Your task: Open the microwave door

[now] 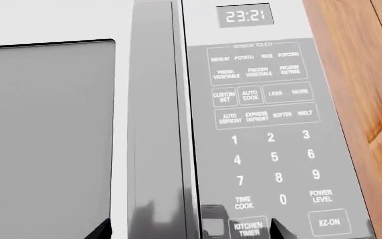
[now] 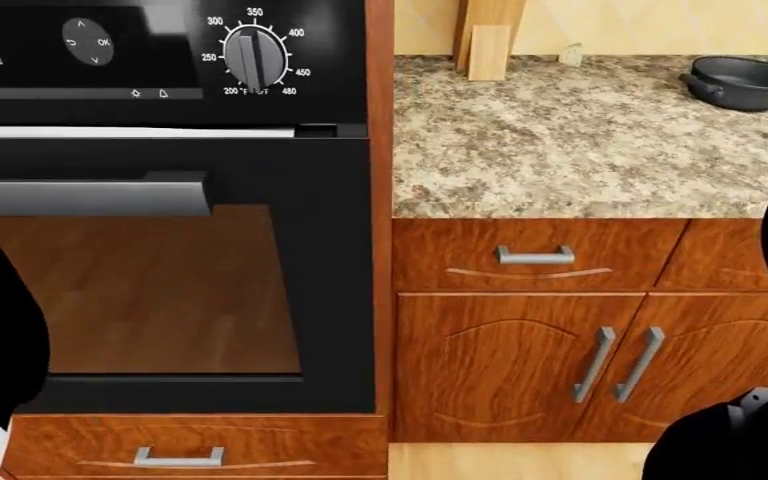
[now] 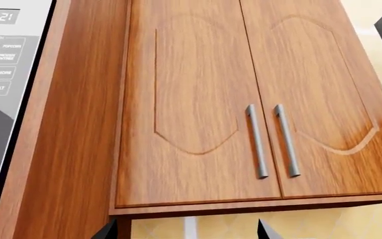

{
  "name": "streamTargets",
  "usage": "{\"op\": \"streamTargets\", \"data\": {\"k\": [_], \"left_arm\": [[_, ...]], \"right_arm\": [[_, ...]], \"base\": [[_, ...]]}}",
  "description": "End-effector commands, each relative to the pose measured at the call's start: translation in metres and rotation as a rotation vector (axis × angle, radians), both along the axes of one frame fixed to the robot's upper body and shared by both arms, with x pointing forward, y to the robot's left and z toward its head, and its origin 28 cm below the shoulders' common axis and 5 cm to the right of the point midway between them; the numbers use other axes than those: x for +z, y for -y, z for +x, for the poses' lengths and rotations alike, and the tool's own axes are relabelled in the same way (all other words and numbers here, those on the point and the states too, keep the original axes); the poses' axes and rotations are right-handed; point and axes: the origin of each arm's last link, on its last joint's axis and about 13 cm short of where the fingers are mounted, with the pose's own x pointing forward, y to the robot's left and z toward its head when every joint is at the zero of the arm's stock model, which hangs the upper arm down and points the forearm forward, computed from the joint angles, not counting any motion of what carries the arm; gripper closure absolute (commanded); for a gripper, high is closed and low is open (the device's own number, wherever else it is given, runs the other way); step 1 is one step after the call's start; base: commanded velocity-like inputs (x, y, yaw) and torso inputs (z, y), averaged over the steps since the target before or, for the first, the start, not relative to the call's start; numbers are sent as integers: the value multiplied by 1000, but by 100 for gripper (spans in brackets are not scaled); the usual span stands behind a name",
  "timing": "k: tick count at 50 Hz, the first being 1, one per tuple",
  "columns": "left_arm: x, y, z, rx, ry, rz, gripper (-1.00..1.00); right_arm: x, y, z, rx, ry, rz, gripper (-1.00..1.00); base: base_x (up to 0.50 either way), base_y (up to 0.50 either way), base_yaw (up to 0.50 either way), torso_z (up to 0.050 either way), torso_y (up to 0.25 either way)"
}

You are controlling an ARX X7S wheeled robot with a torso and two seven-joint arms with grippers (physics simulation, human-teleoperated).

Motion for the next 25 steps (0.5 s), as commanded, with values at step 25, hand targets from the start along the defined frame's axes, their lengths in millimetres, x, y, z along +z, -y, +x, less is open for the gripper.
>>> {"op": "streamTargets", "data": {"k": [25], "left_arm": [[34, -15, 62, 157, -47, 38, -100]], "right_arm": [[2, -2, 0, 2, -3, -17, -100]], "base": [[0, 0, 0, 0, 0]]}}
